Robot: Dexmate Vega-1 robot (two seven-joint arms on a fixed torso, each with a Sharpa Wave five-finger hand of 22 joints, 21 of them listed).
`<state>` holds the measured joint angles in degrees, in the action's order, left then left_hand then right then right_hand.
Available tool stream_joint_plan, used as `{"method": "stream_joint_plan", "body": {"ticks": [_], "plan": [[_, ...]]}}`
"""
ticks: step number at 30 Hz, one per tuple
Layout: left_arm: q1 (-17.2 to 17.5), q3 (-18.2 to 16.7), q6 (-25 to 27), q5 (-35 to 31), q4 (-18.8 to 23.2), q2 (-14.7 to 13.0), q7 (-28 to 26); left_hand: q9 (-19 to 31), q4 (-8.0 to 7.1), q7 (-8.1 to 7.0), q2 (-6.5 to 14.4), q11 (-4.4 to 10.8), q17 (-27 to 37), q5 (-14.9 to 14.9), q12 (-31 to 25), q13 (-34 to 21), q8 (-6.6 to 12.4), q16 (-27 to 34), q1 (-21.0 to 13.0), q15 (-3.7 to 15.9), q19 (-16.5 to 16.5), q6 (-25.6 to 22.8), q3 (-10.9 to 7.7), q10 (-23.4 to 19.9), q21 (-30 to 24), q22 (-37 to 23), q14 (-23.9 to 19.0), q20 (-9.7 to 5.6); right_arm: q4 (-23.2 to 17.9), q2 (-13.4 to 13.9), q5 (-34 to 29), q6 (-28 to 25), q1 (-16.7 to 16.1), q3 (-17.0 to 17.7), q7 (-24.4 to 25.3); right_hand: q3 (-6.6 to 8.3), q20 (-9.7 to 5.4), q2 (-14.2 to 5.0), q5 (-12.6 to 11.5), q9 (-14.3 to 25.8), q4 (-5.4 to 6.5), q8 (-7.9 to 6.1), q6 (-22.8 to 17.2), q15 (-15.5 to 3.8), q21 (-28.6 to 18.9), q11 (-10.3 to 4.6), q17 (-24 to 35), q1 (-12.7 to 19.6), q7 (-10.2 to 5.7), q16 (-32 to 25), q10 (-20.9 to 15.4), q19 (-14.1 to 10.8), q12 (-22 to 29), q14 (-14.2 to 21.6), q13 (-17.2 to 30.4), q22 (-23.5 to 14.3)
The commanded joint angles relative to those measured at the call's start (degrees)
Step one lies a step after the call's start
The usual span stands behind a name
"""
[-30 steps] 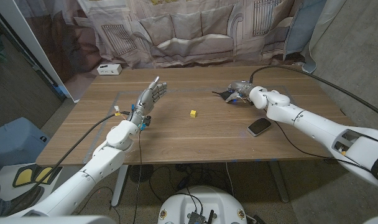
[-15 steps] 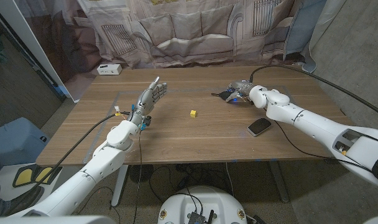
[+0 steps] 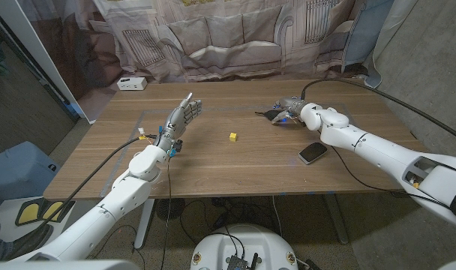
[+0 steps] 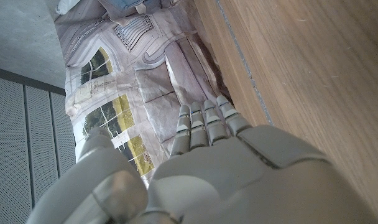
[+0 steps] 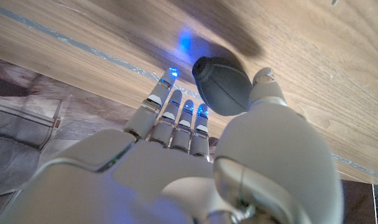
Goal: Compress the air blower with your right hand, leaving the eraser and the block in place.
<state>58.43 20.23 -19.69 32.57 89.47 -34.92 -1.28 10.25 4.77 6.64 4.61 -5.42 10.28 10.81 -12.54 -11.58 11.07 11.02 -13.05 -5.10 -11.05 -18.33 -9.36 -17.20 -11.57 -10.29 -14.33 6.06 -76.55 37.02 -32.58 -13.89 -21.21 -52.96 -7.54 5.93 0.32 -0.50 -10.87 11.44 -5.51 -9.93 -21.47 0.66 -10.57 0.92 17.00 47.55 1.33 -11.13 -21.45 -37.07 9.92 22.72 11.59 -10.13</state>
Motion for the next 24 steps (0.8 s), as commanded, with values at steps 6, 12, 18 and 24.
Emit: {"method": "stream_joint_plan", "body": {"ticks": [6,12,18,24], "plan": [[0.2,-0.2,0.5,0.3,0.4,-0.5,0.2,0.3,0.42,-0.08,0.0,-0.16,0.1,-0.1,0.1,-0.2,0.01,-0.1,0.2,0.04,-0.1,-0.4,-0.21,-0.4,0.1,-0.1,-0.4,0.46,-3.7,0.9,3.9,-0.1,-3.5,3.6,3.6,-1.28,0.74,0.29,-0.7,0.2,1.22,-1.01,1.2,0.75,0.8,0.48,-0.4,-4.0,-1.47,0.7,1.0,5.4,0.9,-4.4,0.3,0.0],[0.4,-0.2,0.8,0.3,0.8,-0.8,0.1,0.3,0.43,-0.07,0.1,-0.05,0.1,-0.1,0.1,-0.2,-0.02,-0.1,0.2,-0.03,-0.1,-0.4,-0.23,-0.4,0.1,-0.1,-0.4,0.45,-5.5,1.3,4.2,-0.8,-4.9,4.5,5.6,-1.88,0.67,0.76,-1.2,0.1,1.47,-1.55,0.6,0.7,1.2,0.41,-1.4,-6.3,-2.59,1.0,2.7,17.0,0.9,-11.4,0.3,0.1],[0.6,-0.3,1.0,0.4,1.1,-1.0,0.2,0.3,0.44,0.03,0.1,-0.09,0.1,-0.1,0.1,-0.2,-0.01,-0.1,0.2,-0.14,-0.1,-0.4,-0.25,-0.3,0.1,-0.1,-0.4,0.43,-6.6,1.5,5.1,-0.5,-5.9,5.4,6.7,-2.03,-1.36,0.87,-1.5,0.0,1.45,-1.44,1.1,0.23,1.1,0.19,-2.3,-7.5,-3.38,0.6,4.5,24.4,0.8,-13.9,0.3,0.2],[0.9,-0.5,1.1,0.5,1.4,-1.2,-0.1,0.3,0.45,-0.03,0.1,-0.07,0.1,-0.1,0.1,-0.2,0.0,-0.1,0.2,-0.1,-0.1,-0.4,-0.26,-0.4,0.1,-0.1,-0.4,0.43,-8.6,1.9,7.3,-0.4,-7.8,7.5,8.8,-2.0,-1.71,0.79,-1.5,0.0,1.44,-1.18,1.9,0.21,0.6,0.57,-2.5,-7.7,-3.15,0.6,5.2,24.3,0.7,-14.5,0.3,0.2]]}}
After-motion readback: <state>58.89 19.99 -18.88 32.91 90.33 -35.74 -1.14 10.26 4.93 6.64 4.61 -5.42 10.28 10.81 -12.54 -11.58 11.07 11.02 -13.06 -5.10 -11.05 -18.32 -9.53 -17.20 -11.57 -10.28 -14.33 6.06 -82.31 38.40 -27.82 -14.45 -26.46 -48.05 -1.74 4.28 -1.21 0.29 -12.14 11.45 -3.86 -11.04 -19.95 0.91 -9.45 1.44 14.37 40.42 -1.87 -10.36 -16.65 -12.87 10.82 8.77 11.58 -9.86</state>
